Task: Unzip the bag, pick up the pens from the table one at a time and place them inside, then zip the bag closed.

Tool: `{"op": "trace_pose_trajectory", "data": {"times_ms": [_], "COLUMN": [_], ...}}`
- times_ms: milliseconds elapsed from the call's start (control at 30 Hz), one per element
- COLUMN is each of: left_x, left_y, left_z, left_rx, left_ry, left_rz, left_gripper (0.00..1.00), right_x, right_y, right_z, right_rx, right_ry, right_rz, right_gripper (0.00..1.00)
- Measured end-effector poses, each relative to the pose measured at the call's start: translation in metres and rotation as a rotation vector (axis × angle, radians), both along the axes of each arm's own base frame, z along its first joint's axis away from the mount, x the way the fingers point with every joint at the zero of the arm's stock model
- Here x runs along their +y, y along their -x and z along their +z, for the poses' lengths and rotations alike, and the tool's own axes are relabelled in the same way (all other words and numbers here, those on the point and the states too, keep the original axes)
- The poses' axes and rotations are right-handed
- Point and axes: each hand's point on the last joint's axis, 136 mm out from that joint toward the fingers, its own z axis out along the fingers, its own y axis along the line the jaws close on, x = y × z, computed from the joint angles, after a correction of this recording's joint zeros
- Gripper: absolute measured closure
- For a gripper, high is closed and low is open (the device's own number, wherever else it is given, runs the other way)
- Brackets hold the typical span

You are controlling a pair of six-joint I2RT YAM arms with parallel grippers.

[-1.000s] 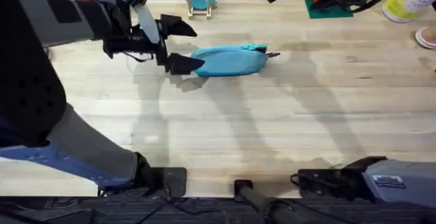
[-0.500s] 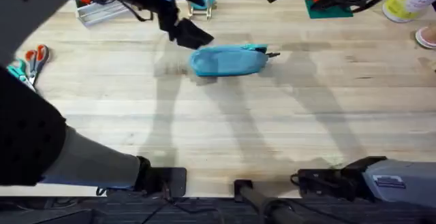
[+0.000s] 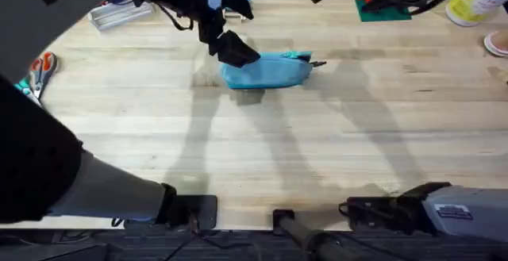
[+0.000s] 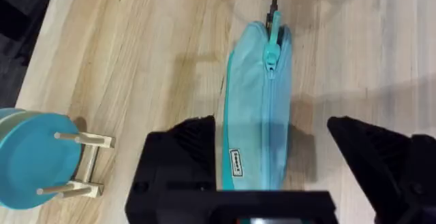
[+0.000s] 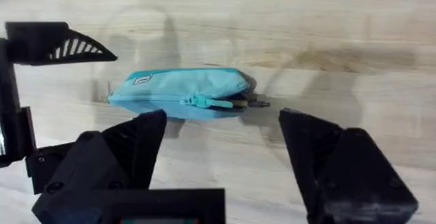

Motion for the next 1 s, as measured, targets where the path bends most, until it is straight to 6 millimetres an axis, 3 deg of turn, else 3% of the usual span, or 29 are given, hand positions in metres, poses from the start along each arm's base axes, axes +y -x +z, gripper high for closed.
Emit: {"op": "trace_pose_trajectory", "data": {"times_ms": [267,633,833,1000], "left_x": [0.0,-0.014,-0.034,-0.038], "left_y": [0.0,-0.002,0.005,0.006], "left_z": [-0.002,-0.048,-0.062,-0.068], "left_rx": [0.007,0.141,0.152,0.151], "left_ry": [0.0,0.014,0.002,-0.02], "left_rz": [0.0,-0.043,-0.108,-0.123], "left_gripper": [0.006,0.006,0.006,0.006], "right_x": [0.0,0.0,0.0,0.0], "right_y": [0.0,0.0,0.0,0.0], "right_z": [0.0,0.0,0.0,0.0], "right_rx": [0.0,0.0,0.0,0.0], "right_ry": [0.0,0.0,0.0,0.0], "right_rz": [0.0,0.0,0.0,0.0], "right_gripper": [0.003,0.003,0.004,0.004]}}
